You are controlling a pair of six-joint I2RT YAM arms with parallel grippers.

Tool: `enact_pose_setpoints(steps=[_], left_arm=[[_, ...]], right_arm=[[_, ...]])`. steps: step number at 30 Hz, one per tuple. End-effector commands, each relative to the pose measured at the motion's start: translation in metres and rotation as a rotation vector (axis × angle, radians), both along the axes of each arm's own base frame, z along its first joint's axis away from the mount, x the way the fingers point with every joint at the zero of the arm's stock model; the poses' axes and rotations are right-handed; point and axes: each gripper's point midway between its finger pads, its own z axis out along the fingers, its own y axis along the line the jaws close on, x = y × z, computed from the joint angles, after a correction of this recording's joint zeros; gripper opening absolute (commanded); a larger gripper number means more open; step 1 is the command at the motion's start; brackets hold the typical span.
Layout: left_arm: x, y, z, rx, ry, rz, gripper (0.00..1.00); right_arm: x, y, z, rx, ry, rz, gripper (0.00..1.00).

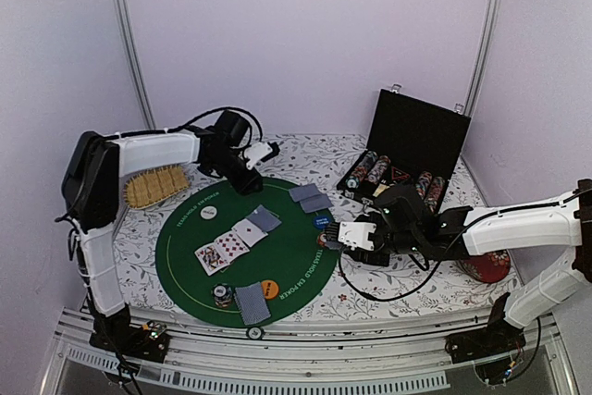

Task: Distribute texas hold em gaming equipment
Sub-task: Pick up the poker card from the face-down deck piles.

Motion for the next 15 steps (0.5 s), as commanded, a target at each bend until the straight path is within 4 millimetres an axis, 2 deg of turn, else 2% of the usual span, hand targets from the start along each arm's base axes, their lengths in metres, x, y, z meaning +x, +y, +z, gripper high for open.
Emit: enact_pose_setpoints(steps=[1,2,3,4,5,6,7,8,9,11,15], left_arm=[[-0.012,-0.033,0.098,-0.347,-0.099,0.037,0.48],[-0.029,-0.043,0.107,-0.456,-0.05,0.01,0.53],[-0.043,-0.056,0.131,-0.578,-0.04,-0.033,0.56],[-0.06,-0.066,0.144,-0.684,-0.014,-0.064,0.6],[-0.076,-0.074,0.148,-0.766,0.009,-0.091,0.65],[-0.091,-0.08,0.148,-0.826,0.022,-0.111,0.68],[-0.106,-0.087,0.14,-0.86,0.044,-0.121,0.71],[-0.116,-0.096,0.142,-0.892,0.049,-0.136,0.72],[-0.127,-0.103,0.135,-0.901,0.076,-0.144,0.73],[-0.139,-0.118,0.124,-0.904,0.11,-0.134,0.75],[-0.169,-0.152,0.115,-0.984,0.162,-0.198,0.81]], right_arm=[[0.001,0.0,0.006,0.025,0.0,-0.008,0.5],[0.001,0.0,0.005,0.024,0.0,-0.009,0.5],[0.001,0.0,0.006,0.026,-0.002,-0.01,0.5],[0.001,0.0,0.006,0.028,-0.003,-0.009,0.5],[0.001,0.001,0.007,0.032,-0.004,-0.008,0.5],[0.001,0.002,0.009,0.036,-0.005,-0.003,0.5],[0.001,0.003,0.009,0.04,-0.004,-0.001,0.5],[0.001,0.004,0.011,0.046,-0.006,0.0,0.5],[0.001,0.004,0.012,0.051,-0.008,0.003,0.5],[0.0,0.005,0.015,0.059,-0.012,0.005,0.5],[-0.001,0.007,0.021,0.082,-0.015,0.013,0.5]])
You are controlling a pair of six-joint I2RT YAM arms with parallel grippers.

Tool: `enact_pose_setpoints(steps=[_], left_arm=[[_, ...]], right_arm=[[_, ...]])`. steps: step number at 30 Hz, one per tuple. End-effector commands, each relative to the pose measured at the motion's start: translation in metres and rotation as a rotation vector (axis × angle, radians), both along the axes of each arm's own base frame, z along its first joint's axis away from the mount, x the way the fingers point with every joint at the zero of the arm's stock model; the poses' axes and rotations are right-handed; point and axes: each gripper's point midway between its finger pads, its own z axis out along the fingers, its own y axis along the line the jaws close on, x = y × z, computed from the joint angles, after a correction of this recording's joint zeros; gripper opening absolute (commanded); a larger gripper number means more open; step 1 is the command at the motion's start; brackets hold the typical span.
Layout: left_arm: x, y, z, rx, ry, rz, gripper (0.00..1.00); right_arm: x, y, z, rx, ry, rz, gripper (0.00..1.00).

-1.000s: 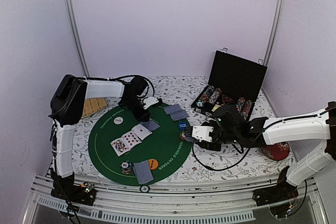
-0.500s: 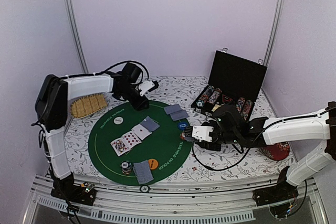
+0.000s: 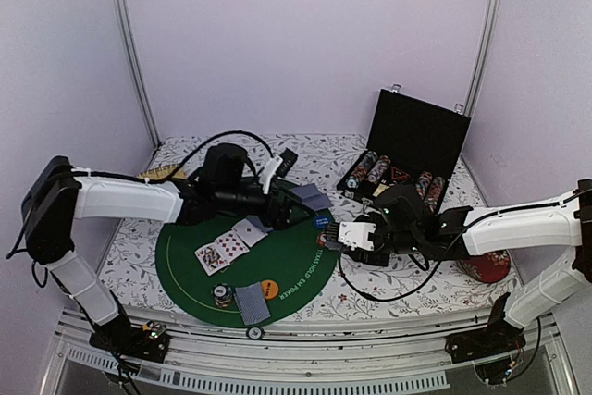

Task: Distribute texas hold em gaming equipment
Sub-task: Pick up the poker card from the face-down deck piles.

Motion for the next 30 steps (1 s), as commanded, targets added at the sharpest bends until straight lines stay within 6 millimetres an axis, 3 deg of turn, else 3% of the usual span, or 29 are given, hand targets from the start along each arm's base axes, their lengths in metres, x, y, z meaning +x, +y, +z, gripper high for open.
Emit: enact_pose_setpoints(steps=[1,6,13,17,20,25,30], left_arm=[[-0.027,-0.039,0.015,-0.188,0.033,-0.081,0.82],[-0.034,-0.064,-0.01,-0.196,0.094,-0.108,0.84],[-0.017,-0.078,-0.038,-0.082,0.077,-0.016,0.68],[-0.019,-0.072,-0.041,-0.042,0.068,-0.007,0.46],[-0.021,-0.064,-0.039,-0.03,0.054,0.009,0.35],[-0.028,-0.06,-0.035,-0.026,0.057,-0.01,0.27],[-0.032,-0.059,-0.032,-0.026,0.058,-0.032,0.27]], right_arm=[[0.0,0.006,0.021,0.075,-0.019,0.008,0.5],[0.0,0.006,0.02,0.076,-0.014,0.01,0.5],[-0.001,0.005,0.02,0.076,-0.012,0.011,0.5],[0.0,0.005,0.021,0.078,-0.014,0.008,0.5],[0.0,0.006,0.021,0.078,-0.017,0.009,0.5],[0.0,0.006,0.019,0.072,-0.013,0.01,0.5],[-0.001,0.006,0.019,0.07,-0.013,0.01,0.5]])
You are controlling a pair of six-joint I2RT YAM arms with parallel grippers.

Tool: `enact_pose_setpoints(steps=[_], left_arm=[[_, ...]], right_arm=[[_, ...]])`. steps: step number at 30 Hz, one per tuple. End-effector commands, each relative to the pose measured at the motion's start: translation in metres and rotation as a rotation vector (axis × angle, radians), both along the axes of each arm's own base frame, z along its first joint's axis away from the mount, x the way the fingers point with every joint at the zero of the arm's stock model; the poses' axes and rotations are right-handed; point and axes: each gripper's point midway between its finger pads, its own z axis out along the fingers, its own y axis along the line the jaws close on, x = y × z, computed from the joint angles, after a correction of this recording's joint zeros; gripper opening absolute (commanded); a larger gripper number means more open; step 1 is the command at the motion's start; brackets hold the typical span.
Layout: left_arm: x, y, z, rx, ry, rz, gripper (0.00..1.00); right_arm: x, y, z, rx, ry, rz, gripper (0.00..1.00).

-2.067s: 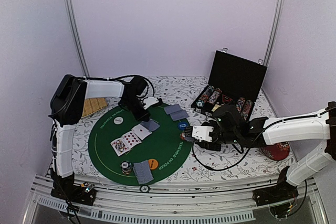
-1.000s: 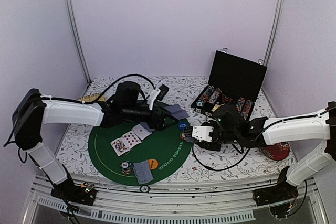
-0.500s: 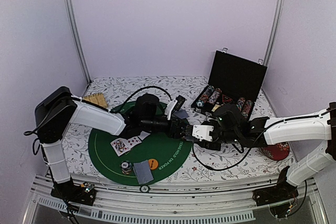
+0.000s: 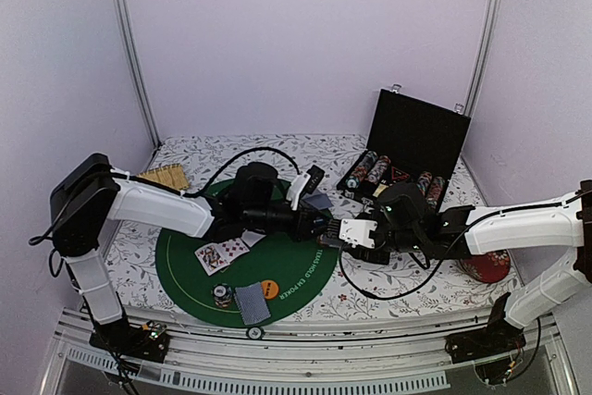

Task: Distribute texas hold em gaming equipment
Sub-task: Pick up the poker card from the face-down deck piles.

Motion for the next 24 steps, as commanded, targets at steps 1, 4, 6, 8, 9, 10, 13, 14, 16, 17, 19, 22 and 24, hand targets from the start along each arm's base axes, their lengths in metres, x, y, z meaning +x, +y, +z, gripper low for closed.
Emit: enact_pose_setpoints(steps=[1,4,6,8,9,10,13,14,16,17,19,22,24], left_arm=[[-0.007,0.005,0.003,0.015,-0.011,-0.016,0.28],[-0.011,0.005,0.0,0.024,-0.002,-0.035,0.32],[-0.014,0.005,-0.005,0.037,0.012,-0.047,0.32],[-0.015,0.006,-0.011,0.05,0.026,-0.051,0.31],[-0.016,0.007,-0.013,0.054,0.035,-0.051,0.31],[-0.017,0.006,-0.014,0.051,0.043,-0.055,0.31],[-0.021,0.005,-0.014,0.039,0.061,-0.07,0.28],[-0.021,0.006,-0.013,0.037,0.061,-0.069,0.26],[-0.021,0.007,-0.009,0.031,0.054,-0.068,0.21],[-0.021,0.008,-0.007,0.031,0.05,-0.064,0.2],[-0.022,0.011,-0.005,0.033,0.041,-0.061,0.18],[-0.023,0.013,-0.006,0.054,0.038,-0.064,0.13],[-0.024,0.014,-0.008,0.072,0.046,-0.068,0.11]], right_arm=[[0.001,0.003,0.014,0.047,-0.015,0.001,0.5],[0.001,0.003,0.013,0.045,-0.014,0.001,0.5],[0.0,0.003,0.013,0.042,-0.014,0.003,0.5],[0.0,0.003,0.012,0.041,-0.012,0.002,0.5],[0.0,0.003,0.013,0.041,-0.012,0.002,0.5],[0.0,0.003,0.013,0.041,-0.011,0.003,0.5],[0.0,0.003,0.013,0.039,-0.011,0.003,0.49],[0.0,0.003,0.013,0.04,-0.011,0.001,0.49],[0.0,0.003,0.013,0.039,-0.013,0.003,0.49],[0.0,0.003,0.013,0.039,-0.013,0.002,0.49],[0.0,0.003,0.013,0.038,-0.012,0.003,0.49],[0.0,0.003,0.012,0.037,-0.013,0.002,0.49],[0.0,0.002,0.012,0.036,-0.012,0.001,0.48]])
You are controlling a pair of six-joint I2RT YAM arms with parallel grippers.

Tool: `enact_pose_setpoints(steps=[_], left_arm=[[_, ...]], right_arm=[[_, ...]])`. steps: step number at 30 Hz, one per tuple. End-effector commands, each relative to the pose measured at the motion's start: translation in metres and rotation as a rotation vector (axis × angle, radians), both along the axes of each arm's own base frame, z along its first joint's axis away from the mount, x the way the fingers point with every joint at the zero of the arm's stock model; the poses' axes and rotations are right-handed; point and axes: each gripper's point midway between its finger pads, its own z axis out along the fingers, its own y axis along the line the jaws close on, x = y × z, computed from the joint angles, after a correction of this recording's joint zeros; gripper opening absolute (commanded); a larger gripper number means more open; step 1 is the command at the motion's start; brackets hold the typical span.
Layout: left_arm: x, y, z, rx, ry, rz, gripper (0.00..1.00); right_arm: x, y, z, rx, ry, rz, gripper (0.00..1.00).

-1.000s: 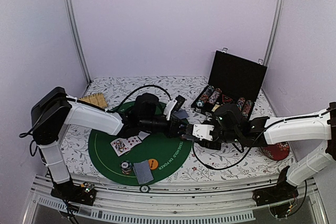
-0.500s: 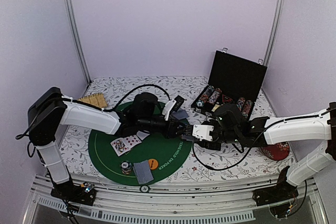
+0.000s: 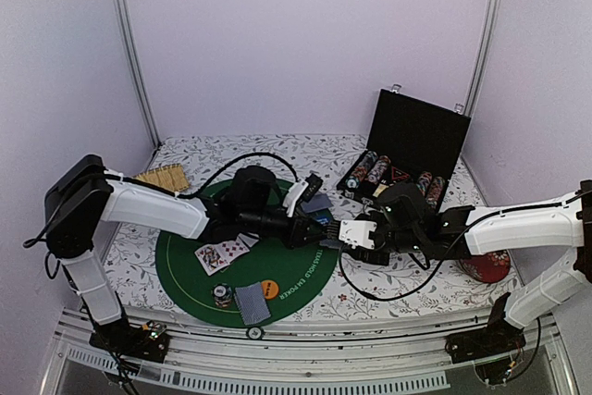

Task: Distribute texas hold em gaming equipment
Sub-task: Pick up the poker card from the face-down deck piles, then place the poker card in the community card area.

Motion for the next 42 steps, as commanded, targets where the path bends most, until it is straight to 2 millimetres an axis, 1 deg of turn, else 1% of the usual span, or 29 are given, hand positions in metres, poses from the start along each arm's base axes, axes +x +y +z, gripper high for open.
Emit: enact_pose_setpoints(steps=[1,3,7,14,18,21,22,24,27,30,32,35,36,37,39,41,42], left_arm=[[-0.007,0.005,0.005,0.028,-0.007,-0.016,0.11],[-0.007,0.007,0.005,0.033,-0.012,-0.013,0.11],[-0.007,0.009,0.005,0.049,-0.017,-0.011,0.0],[-0.005,0.019,0.007,0.096,-0.05,0.006,0.0],[-0.008,0.025,0.017,0.11,-0.094,-0.014,0.0],[-0.007,0.034,0.031,0.125,-0.143,-0.028,0.0],[-0.001,0.039,0.038,0.134,-0.16,-0.017,0.0],[0.01,0.054,0.045,0.171,-0.18,0.006,0.0],[0.036,0.085,0.05,0.241,-0.188,0.077,0.0],[0.062,0.116,0.05,0.29,-0.164,0.14,0.0],[0.08,0.133,0.049,0.336,-0.171,0.185,0.0],[0.118,0.156,0.039,0.441,-0.208,0.246,0.0],[0.132,0.162,0.031,0.472,-0.201,0.257,0.0],[0.144,0.163,0.028,0.49,-0.199,0.254,0.0],[0.16,0.162,0.01,0.516,-0.157,0.199,0.0],[0.175,0.153,0.0,0.516,-0.128,0.133,0.0],[0.178,0.148,-0.014,0.525,-0.101,0.086,0.0]], right_arm=[[0.001,0.003,0.012,0.038,-0.013,-0.001,0.48],[0.001,0.003,0.012,0.037,-0.012,0.001,0.48],[0.001,0.002,0.011,0.034,-0.011,0.0,0.48],[0.001,0.002,0.01,0.028,-0.01,-0.003,0.47],[0.002,0.001,0.009,0.024,-0.013,-0.008,0.47],[0.002,0.0,0.007,0.014,-0.014,-0.01,0.47],[0.002,0.0,0.005,0.012,-0.012,-0.011,0.47],[0.003,0.0,0.003,0.004,-0.009,-0.015,0.47],[0.004,0.0,0.001,-0.006,-0.006,-0.019,0.47],[0.004,-0.001,0.0,-0.012,-0.003,-0.02,0.46],[0.004,-0.001,0.0,-0.012,-0.004,-0.02,0.46],[0.004,0.0,0.001,-0.003,-0.002,-0.016,0.46],[0.004,0.001,0.002,0.0,-0.001,-0.014,0.46],[0.003,0.002,0.003,0.001,-0.002,-0.013,0.46],[0.004,0.001,0.004,0.003,-0.002,-0.014,0.46],[0.002,0.001,0.004,0.003,0.003,-0.012,0.45],[0.002,0.001,0.005,0.004,0.003,-0.014,0.45]])
